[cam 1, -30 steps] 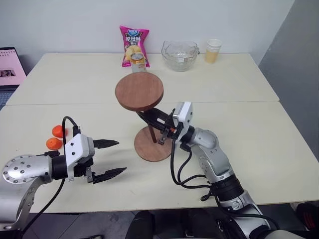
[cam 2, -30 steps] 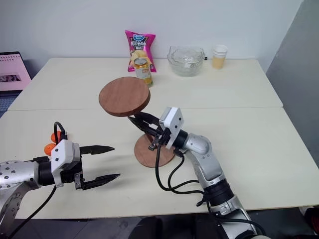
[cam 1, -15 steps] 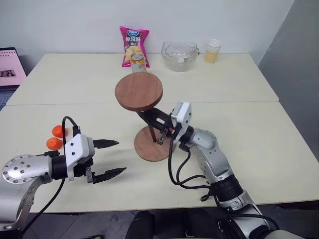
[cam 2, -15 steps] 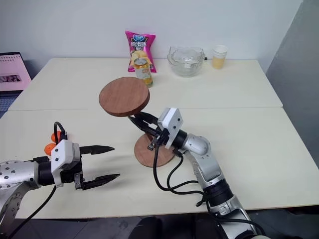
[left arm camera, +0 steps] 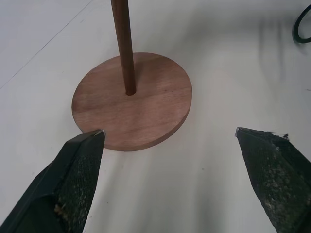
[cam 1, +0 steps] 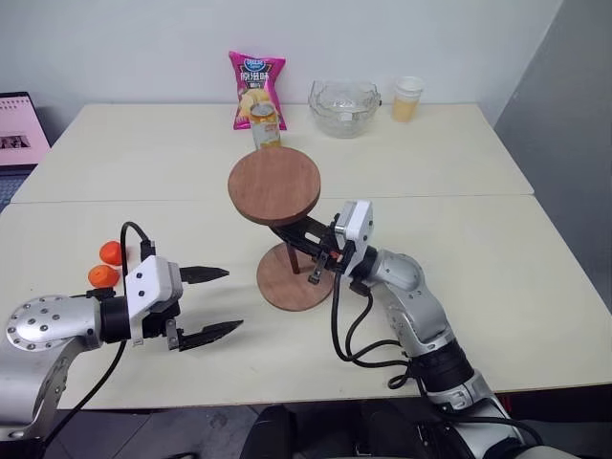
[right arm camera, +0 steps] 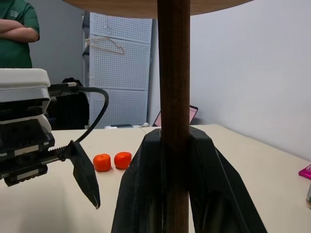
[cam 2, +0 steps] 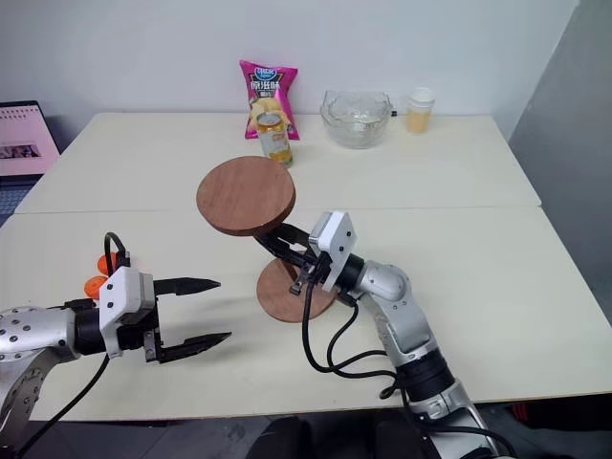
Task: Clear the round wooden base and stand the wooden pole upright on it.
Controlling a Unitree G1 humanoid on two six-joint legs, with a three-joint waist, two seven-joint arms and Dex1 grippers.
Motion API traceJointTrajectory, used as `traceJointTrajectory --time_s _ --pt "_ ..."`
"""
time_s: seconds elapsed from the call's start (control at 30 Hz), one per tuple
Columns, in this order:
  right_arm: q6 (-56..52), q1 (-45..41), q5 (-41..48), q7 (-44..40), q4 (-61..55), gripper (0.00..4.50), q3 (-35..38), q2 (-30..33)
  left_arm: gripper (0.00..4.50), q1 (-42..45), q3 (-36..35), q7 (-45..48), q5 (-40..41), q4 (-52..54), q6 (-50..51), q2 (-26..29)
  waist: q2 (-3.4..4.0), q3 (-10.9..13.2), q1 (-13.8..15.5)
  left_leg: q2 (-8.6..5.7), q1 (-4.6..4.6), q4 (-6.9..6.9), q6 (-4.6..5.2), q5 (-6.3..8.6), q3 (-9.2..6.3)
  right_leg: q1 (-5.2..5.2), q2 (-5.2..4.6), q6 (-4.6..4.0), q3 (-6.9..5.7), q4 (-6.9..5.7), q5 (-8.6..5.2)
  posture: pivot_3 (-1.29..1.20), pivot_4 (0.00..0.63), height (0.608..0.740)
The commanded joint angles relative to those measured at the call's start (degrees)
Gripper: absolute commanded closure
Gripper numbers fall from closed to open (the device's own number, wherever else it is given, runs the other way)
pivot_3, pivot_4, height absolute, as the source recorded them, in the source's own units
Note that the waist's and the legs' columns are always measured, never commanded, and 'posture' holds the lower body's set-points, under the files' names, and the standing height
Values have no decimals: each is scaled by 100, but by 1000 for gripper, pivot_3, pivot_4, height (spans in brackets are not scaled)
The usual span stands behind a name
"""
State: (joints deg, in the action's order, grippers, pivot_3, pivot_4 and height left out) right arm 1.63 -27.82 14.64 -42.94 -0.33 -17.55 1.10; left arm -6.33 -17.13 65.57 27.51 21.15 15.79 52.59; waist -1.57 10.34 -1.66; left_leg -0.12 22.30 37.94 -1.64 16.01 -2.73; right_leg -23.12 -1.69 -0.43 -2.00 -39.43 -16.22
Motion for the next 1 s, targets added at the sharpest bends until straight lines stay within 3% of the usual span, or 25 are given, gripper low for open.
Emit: traceJointTrajectory --time_s 0.03,0.5,1.0 --pt "-354 109 -87 15 86 4269 -183 30 0 81 -16 -39 1 124 -8 55 -1 -2 0 0 0 0 0 0 0 0 0 0 0 0 0 0 150 740" --pt "-1019 -152 -333 470 365 4269 -132 126 0 139 0 -92 19 209 114 64 -1 -10 0 0 -83 -15 1 2 -9 91 0 -7 -8 30 -6 0 150 740" --pt "-1545 -117 -454 468 262 4269 -312 341 0 199 16 -164 36 243 184 57 13 -55 2 0 -88 -17 2 3 -8 97 0 -6 -7 35 -6 0 150 740"
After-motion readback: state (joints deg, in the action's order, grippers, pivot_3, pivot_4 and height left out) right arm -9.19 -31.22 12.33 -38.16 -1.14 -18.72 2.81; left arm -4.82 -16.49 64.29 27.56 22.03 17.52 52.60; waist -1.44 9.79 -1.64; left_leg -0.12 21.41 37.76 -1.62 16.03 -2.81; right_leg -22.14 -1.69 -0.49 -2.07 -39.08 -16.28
